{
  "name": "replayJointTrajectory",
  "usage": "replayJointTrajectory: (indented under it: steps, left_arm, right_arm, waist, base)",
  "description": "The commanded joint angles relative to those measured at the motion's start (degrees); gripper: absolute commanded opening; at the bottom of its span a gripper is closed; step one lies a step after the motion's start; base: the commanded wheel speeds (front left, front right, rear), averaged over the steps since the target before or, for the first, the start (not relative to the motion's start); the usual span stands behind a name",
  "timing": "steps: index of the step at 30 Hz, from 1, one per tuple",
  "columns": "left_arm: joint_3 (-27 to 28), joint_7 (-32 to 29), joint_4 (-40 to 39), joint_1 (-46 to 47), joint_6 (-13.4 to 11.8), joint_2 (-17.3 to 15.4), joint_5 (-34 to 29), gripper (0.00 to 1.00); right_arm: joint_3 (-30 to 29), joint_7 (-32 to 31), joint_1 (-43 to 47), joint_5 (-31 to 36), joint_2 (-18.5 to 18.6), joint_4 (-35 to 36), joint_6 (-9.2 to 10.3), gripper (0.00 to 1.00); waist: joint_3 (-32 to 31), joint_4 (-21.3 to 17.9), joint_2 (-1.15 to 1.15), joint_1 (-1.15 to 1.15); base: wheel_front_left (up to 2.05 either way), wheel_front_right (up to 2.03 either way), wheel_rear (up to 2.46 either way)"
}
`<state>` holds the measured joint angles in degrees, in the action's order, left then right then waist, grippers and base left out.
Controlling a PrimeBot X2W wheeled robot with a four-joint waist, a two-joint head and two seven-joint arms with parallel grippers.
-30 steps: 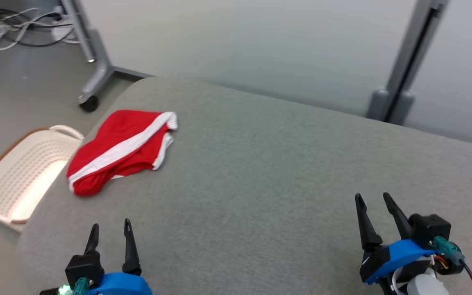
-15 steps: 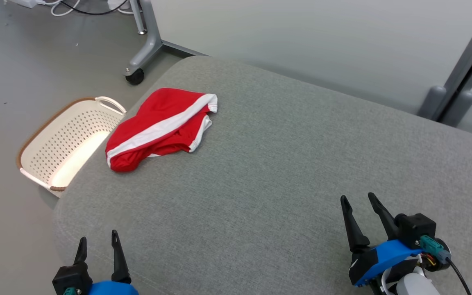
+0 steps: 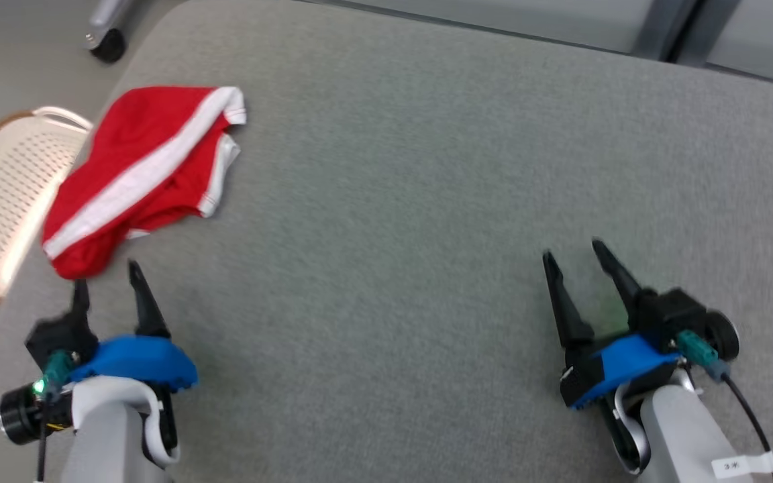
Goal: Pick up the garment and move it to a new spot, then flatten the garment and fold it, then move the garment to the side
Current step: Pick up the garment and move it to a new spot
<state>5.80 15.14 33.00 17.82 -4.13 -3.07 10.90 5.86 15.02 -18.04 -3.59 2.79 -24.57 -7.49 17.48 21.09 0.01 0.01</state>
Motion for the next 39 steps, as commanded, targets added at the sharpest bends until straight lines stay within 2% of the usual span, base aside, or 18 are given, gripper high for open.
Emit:
replayJointTrajectory:
  steps: [1,10,14,17,22,23,24,25,29,33,39]
  left_arm:
    - [1.43,-0.02,1.28,2.95,-0.56,-0.82,-0.6,1.0]
    - [6.62,-0.01,6.22,14.0,-2.71,-4.05,-2.61,1.0]
    - [7.71,-0.01,11.01,17.18,-4.51,-5.88,-3.65,1.0]
    - [7.74,-0.01,15.68,19.32,-4.62,-7.56,-3.97,1.0]
    - [7.68,-0.03,21.43,21.42,-3.92,-8.08,-3.28,1.0]
    - [7.9,-0.09,22.38,21.74,-4.03,-8.14,-3.14,0.86]
    - [7.58,-0.1,23.49,21.98,-3.6,-8.24,-3.31,0.4]
    - [7.69,-0.1,23.67,22.25,-3.41,-8.14,-2.93,0.0]
    - [7.19,-0.08,23.23,21.99,-3.24,-7.75,-3.39,0.0]
    - [5.94,0.01,17.8,21.21,-2.65,-7.2,-4.73,0.0]
    - [1.14,0.05,4.9,18.66,-0.25,-6.29,-8.85,0.0]
  right_arm:
    - [0.55,0.23,-1.43,0.76,0.22,1.04,-0.01,1.0]
    - [2.5,0.1,-4.44,2.06,1.2,4.87,0.0,1.0]
    - [3.35,0.07,-5.25,1.67,1.75,5.86,0.04,1.0]
    - [3.8,0.06,-5.56,1.45,1.86,6.77,0.05,1.0]
    - [3.63,0.06,-5.25,1.06,2.07,7.47,0.04,1.0]
    - [3.51,0.06,-5.1,1.05,2.04,7.54,0.04,1.0]
    - [3.45,0.06,-4.96,1.05,2.03,7.52,0.04,1.0]
    - [3.27,0.06,-4.87,1.07,2.06,7.46,0.04,1.0]
    - [2.75,0.07,-4.49,1.05,1.92,7.12,0.04,1.0]
    - [2.26,0.09,-4.14,0.77,1.29,6.61,0.01,1.0]
    - [1.24,0.14,-2.98,-0.67,0.38,5.6,0.0,1.0]
  waist:
    - [2.69,-0.74,-0.01,-0.01]
    - [9.88,-5.53,-0.01,-0.01]
    - [11.54,-7.46,-0.01,-0.01]
    - [12.28,-8.86,-0.01,-0.01]
    - [12.54,-9.99,-0.01,-0.01]
    - [12.49,-10.1,-0.01,-0.01]
    - [12.41,-10.21,-0.01,-0.01]
    - [12.31,-10.27,-0.01,-0.01]
    - [11.51,-10.21,-0.01,-0.01]
    - [9.37,-10.13,-0.01,-0.01]
    - [4.12,-11.28,-0.01,-0.01]
  base:
    - [0.0,0.0,0.0]
    - [0.0,0.0,0.0]
    - [0.0,0.0,0.0]
    - [0.0,0.0,0.0]
    - [0.0,0.0,0.0]
    - [0.0,0.0,0.0]
    - [0.0,0.0,0.0]
    - [0.0,0.0,0.0]
    - [0.0,0.0,0.0]
    - [0.0,0.0,0.0]
    - [0.0,0.0,0.0]
